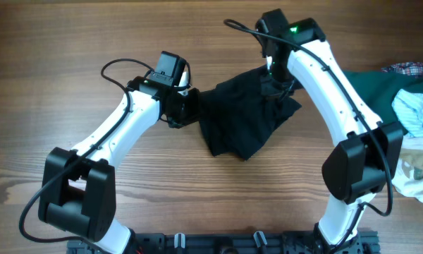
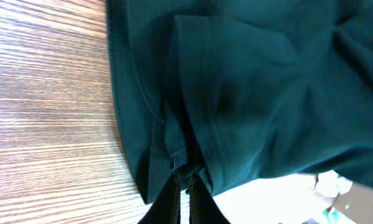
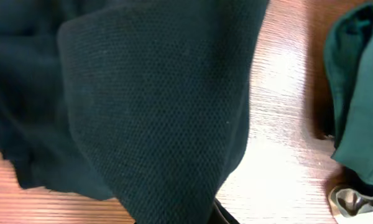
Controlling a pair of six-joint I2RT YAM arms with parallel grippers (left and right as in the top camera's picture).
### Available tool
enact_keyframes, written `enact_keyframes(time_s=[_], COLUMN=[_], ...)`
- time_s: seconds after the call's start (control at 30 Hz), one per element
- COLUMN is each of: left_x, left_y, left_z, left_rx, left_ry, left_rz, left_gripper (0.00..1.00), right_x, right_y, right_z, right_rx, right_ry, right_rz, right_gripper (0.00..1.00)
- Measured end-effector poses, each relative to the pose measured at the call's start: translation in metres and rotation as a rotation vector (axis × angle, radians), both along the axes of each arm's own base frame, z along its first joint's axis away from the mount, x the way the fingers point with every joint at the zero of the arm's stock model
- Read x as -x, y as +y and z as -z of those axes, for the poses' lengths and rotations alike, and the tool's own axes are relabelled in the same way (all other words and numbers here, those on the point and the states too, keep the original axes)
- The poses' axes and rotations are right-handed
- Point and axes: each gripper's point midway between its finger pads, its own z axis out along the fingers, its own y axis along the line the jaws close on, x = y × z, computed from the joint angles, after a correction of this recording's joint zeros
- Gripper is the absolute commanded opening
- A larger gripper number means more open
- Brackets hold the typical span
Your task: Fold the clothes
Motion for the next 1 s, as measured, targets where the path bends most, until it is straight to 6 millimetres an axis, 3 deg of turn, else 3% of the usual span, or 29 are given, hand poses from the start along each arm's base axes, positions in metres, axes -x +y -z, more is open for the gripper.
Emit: enact_keyframes(time_s=[0.1,0.3,0.47,0.57,0.67,0.77,0.87,1.0], left_x=[-0.002,0.003,0.012,0.021,0.016,0.011,0.003,-0.010], left_y=[0.001,0.008,0.038,0.061,0.091,0.103,0.098,0.060], left_z=[0.002,0.031,0.037,0.038,0.028,0.016,0.011,0.020], left_rx=[-0.007,-0.061,-0.112,-0.143,-0.150,-0.144,-0.131,-0.057], left_ry=[0.007,0.096,0.186,0.243,0.226,0.183,0.131,0.055], left_rz=[-0.026,-0.062,-0.124,-0.153,-0.193,-0.212,-0.196,-0.196], left_gripper=[0.05,0.04,0.04,0.04,0.05,0.04,0.04,0.04], right_x=[0.007,0.022,0.038,0.044,0.047,0.047,0.045,0.040], right_y=[0.019,0.090,0.126,0.128,0.127,0.127,0.121,0.093], right_z=[0.001,0.000,0.000,0.006,0.017,0.019,0.020,0.020], right_rx=[-0.035,-0.197,-0.270,-0.271,-0.262,-0.261,-0.234,-0.178], right_ry=[0.014,0.014,0.031,0.053,0.078,0.079,0.074,0.090], right_rz=[-0.050,-0.189,-0.263,-0.267,-0.265,-0.264,-0.253,-0.186], right_gripper=[0.04,0.05,0.08,0.06,0.04,0.04,0.04,0.04])
